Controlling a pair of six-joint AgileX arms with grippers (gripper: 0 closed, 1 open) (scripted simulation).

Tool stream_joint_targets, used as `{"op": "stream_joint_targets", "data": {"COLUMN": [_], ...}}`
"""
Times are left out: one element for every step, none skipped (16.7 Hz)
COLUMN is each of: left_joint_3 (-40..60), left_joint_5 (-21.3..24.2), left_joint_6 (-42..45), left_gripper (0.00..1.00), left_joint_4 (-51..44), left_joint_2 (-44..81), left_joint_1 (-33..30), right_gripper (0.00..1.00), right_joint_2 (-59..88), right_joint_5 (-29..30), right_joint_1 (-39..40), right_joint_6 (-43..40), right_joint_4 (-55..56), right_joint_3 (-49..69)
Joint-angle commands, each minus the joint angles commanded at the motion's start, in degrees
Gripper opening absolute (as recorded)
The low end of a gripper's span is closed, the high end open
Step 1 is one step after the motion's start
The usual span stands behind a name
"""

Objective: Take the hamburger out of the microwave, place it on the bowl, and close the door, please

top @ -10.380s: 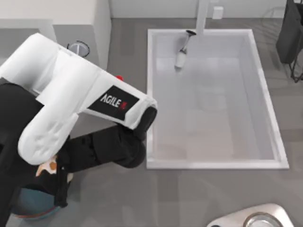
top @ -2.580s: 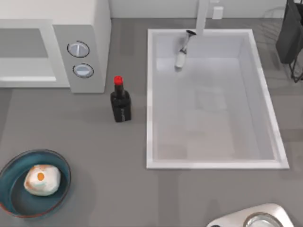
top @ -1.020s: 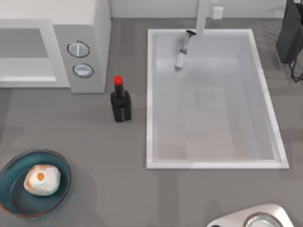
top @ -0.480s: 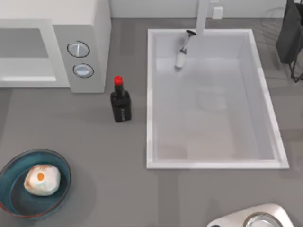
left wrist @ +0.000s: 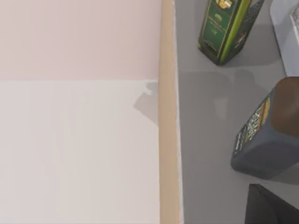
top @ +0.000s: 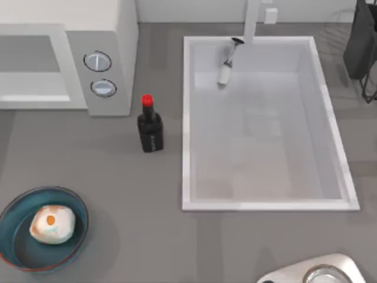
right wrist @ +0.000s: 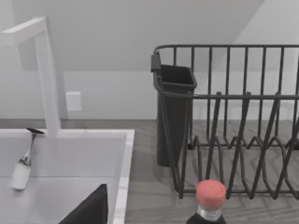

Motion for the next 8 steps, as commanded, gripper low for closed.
{"op": "stream_joint_targets", "data": {"left_joint_3": [0.3,0.3,0.3,0.3,0.1,0.0,-0.5,-1.3], "left_joint_5": [0.0,0.0,0.0,0.0,-0.1,-0.1,-0.1,0.0], "left_joint_6": [0.2,0.2,0.2,0.2,0.1,0.1,0.2,0.2], "left_gripper": [0.0,0.0,0.0,0.0,0.0,0.0,0.0,0.0], "left_joint_4": [-0.2,-0.2,-0.2,-0.2,-0.1,0.0,0.7,1.9], "left_joint_2": [0.3,0.3,0.3,0.3,0.2,0.2,0.5,0.9], "left_joint_1": [0.1,0.1,0.1,0.1,-0.2,-0.2,-0.1,-0.1], "right_gripper": [1.0,1.0,1.0,1.0,1.0,1.0,1.0,1.0], "right_joint_2": [0.0,0.0,0.0,0.0,0.0,0.0,0.0,0.0], "right_joint_5": [0.0,0.0,0.0,0.0,0.0,0.0,0.0,0.0], "right_joint_1": [0.0,0.0,0.0,0.0,0.0,0.0,0.0,0.0], "right_joint_6": [0.0,0.0,0.0,0.0,0.0,0.0,0.0,0.0], "right_joint_4": [0.0,0.0,0.0,0.0,0.0,0.0,0.0,0.0], "right_joint_3": [0.0,0.0,0.0,0.0,0.0,0.0,0.0,0.0]}}
